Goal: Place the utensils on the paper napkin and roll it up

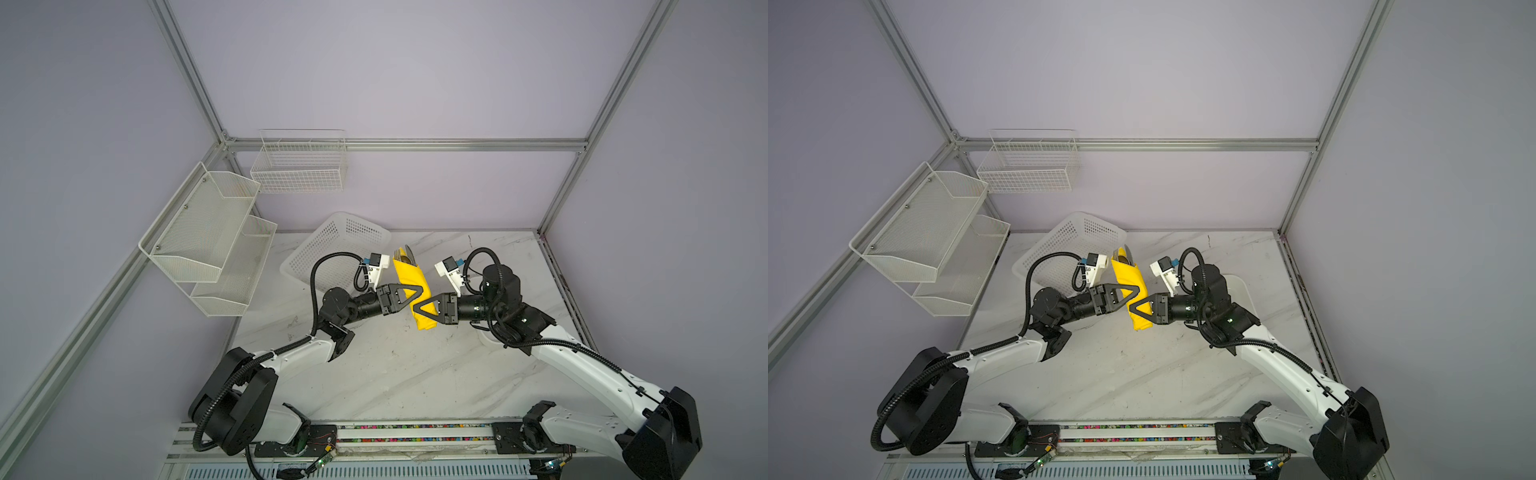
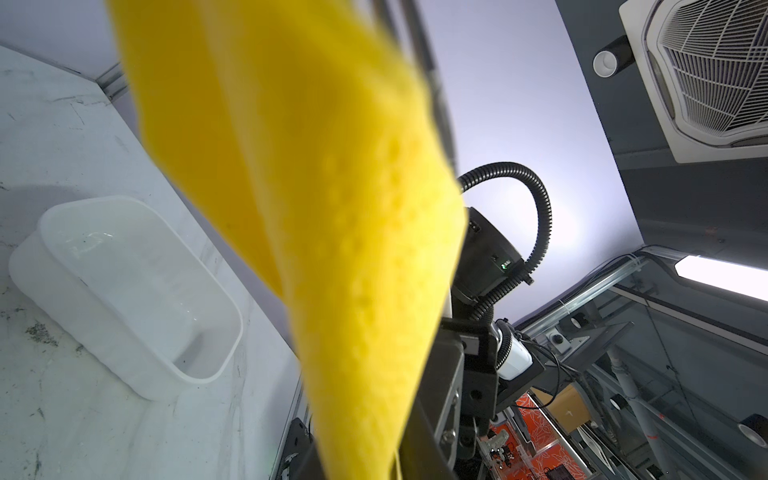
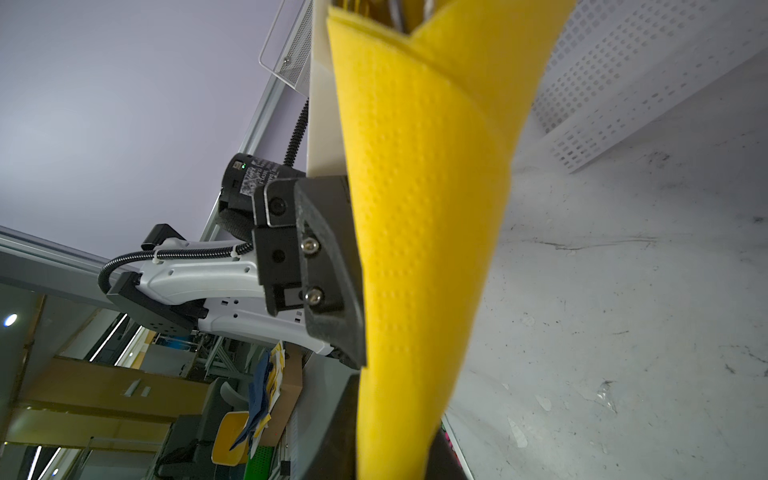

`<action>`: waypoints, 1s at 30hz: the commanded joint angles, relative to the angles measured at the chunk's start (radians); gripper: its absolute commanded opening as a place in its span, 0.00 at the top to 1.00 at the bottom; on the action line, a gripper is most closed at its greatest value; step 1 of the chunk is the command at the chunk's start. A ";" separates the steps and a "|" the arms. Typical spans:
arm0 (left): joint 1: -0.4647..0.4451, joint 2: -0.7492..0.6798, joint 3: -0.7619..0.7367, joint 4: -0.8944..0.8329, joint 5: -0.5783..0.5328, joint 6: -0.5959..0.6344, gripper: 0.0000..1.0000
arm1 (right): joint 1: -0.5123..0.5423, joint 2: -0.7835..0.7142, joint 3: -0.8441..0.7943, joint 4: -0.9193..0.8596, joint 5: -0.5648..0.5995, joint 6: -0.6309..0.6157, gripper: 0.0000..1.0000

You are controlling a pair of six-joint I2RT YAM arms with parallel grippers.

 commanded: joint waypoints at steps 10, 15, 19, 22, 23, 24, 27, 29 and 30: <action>0.001 -0.049 0.079 0.028 -0.017 0.040 0.86 | -0.067 -0.207 -0.023 -0.146 0.100 -0.007 0.58; 0.000 -0.056 0.079 0.031 -0.014 0.042 0.87 | -0.076 -0.238 0.001 -0.229 0.140 -0.030 0.58; 0.000 -0.065 0.078 0.023 -0.015 0.049 0.87 | -0.079 -0.239 0.024 -0.296 0.162 -0.063 0.60; 0.000 -0.071 0.080 0.013 -0.014 0.056 0.87 | -0.079 -0.231 0.026 -0.331 0.149 -0.079 0.60; 0.000 -0.073 0.082 0.011 -0.014 0.057 0.87 | -0.079 -0.226 0.027 -0.342 0.146 -0.086 0.60; 0.000 -0.073 0.084 0.011 -0.014 0.057 0.87 | -0.079 -0.223 0.029 -0.351 0.147 -0.091 0.60; 0.000 -0.076 0.084 0.008 -0.014 0.057 0.87 | -0.079 -0.215 0.025 -0.352 0.139 -0.091 0.65; 0.000 -0.078 0.087 0.007 -0.015 0.059 0.88 | -0.079 -0.216 0.019 -0.365 0.155 -0.095 0.69; 0.001 -0.079 0.086 0.004 -0.015 0.060 0.88 | -0.079 -0.218 0.014 -0.373 0.165 -0.096 0.71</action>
